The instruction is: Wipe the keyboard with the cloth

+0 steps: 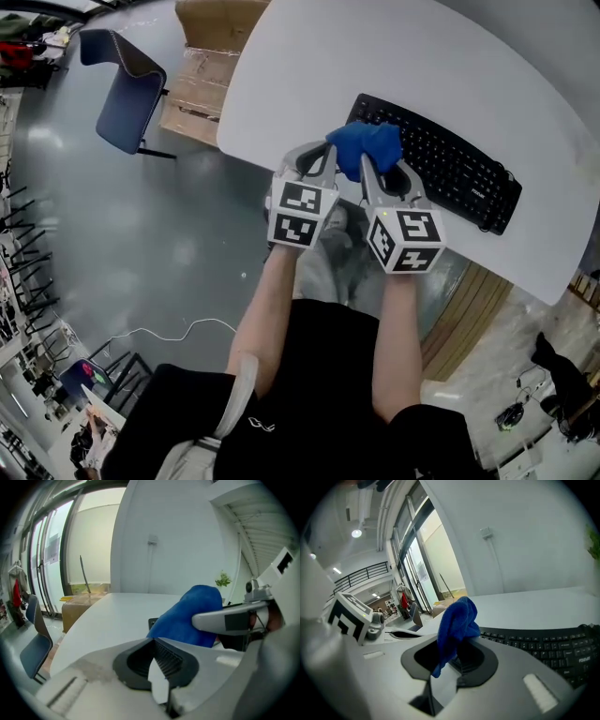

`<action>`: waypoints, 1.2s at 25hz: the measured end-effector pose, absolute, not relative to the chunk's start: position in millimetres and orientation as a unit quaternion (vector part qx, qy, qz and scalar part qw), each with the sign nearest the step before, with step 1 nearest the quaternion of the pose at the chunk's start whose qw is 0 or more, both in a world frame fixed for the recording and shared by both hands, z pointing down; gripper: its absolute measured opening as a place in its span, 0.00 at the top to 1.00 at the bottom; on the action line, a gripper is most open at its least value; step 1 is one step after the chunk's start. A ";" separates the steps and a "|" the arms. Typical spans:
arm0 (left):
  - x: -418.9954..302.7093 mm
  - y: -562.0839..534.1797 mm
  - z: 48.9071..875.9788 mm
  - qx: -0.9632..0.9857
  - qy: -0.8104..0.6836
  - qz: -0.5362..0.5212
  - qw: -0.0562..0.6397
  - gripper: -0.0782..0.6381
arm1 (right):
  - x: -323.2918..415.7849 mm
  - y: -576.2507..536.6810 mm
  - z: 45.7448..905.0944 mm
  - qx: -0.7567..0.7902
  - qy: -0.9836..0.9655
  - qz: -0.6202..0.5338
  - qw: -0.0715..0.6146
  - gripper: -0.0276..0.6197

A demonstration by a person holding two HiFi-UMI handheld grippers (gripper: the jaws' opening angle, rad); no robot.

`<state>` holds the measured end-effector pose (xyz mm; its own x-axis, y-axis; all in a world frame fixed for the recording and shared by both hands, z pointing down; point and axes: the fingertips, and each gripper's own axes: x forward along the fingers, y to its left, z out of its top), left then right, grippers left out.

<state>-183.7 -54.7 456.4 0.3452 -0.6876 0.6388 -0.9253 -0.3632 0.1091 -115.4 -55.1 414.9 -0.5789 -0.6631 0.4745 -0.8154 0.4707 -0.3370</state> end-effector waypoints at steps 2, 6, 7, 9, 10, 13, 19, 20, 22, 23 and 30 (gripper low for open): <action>-194.8 -49.6 464.7 0.782 -0.514 0.257 0.242 0.90 | -127.3 -50.6 424.9 0.433 -0.845 0.281 0.143 0.83; -192.6 -46.5 476.5 0.786 -0.500 0.264 0.249 0.90 | -137.8 -46.8 441.8 0.430 -0.838 0.302 0.148 0.83; -190.5 -46.7 478.7 0.788 -0.496 0.266 0.249 0.90 | -138.2 -46.7 444.6 0.431 -0.836 0.305 0.149 0.83; -186.7 -47.2 482.9 0.791 -0.488 0.272 0.250 0.90 | -137.5 -46.8 449.3 0.436 -0.831 0.310 0.150 0.83; -184.7 -48.0 484.8 0.792 -0.484 0.274 0.252 0.90 | -136.2 -47.4 451.4 0.439 -0.829 0.313 0.150 0.83; -177.9 -50.7 490.1 0.794 -0.474 0.284 0.253 0.90 | -129.5 -50.2 457.9 0.446 -0.821 0.325 0.149 0.83; -165.4 -55.7 501.0 0.798 -0.456 0.302 0.253 0.90 | -117.7 -53.0 470.0 0.456 -0.811 0.332 0.156 0.83; -162.8 -56.2 501.7 0.799 -0.453 0.304 0.253 0.90 | -115.0 -53.0 470.8 0.456 -0.810 0.334 0.156 0.83; -157.8 -57.5 502.6 0.800 -0.450 0.307 0.252 0.90 | -109.4 -53.1 472.3 0.459 -0.807 0.337 0.156 0.83; -155.4 -58.0 503.0 0.800 -0.448 0.308 0.251 0.90 | -106.7 -53.0 473.4 0.460 -0.806 0.338 0.156 0.83; -139.6 -56.9 504.7 0.806 -0.438 0.313 0.248 0.90 | -90.1 -49.2 477.2 0.470 -0.798 0.343 0.155 0.83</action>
<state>-139.6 -56.9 504.7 0.4208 -0.5496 0.7218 -0.8604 -0.4939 0.1255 -90.1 -49.2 477.2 -0.5100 -0.6445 0.5697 -0.8569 0.3226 -0.4021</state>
